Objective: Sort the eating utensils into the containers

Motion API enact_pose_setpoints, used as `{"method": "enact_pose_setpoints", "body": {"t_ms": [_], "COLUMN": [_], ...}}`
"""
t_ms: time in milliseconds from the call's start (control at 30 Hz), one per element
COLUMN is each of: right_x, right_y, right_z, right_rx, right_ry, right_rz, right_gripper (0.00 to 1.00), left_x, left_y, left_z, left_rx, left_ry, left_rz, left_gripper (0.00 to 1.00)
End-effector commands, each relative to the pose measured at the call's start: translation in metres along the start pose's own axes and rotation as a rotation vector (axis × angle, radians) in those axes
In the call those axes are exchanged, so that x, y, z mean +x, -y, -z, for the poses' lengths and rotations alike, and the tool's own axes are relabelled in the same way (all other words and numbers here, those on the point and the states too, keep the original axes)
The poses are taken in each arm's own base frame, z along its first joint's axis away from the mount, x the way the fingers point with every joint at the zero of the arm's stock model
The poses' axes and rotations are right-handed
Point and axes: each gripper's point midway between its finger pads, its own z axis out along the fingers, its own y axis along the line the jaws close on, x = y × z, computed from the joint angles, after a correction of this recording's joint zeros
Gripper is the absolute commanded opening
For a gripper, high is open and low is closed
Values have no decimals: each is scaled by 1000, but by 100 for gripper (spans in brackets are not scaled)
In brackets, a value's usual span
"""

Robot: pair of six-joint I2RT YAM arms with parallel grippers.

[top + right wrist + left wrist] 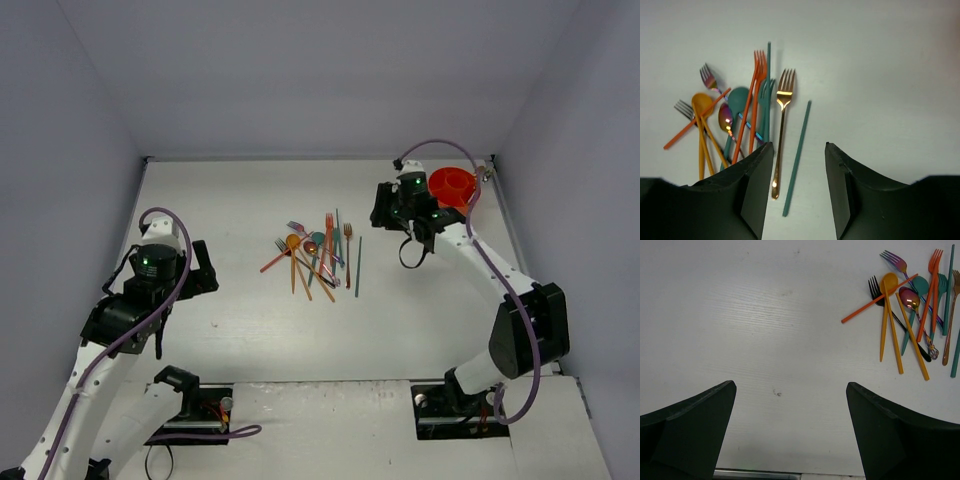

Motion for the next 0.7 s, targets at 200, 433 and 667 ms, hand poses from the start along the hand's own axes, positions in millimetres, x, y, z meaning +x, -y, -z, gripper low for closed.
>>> {"method": "enact_pose_setpoints", "body": {"t_ms": [200, 433, 667], "right_x": [66, 92, 103], "right_y": [-93, -133, -143], "right_z": [-35, -59, -80], "right_rx": [-107, -160, -170], "right_ry": [-150, -200, -216], "right_rz": [100, 242, 366], "right_gripper": [37, 32, 29], "left_x": [-4, 5, 11], "left_y": [14, 12, 12], "left_z": [5, 8, 11], "left_rx": [59, 62, 71], "left_ry": [-21, -47, -61], "left_rz": [29, 31, 31], "left_gripper": [91, 91, 91]}}
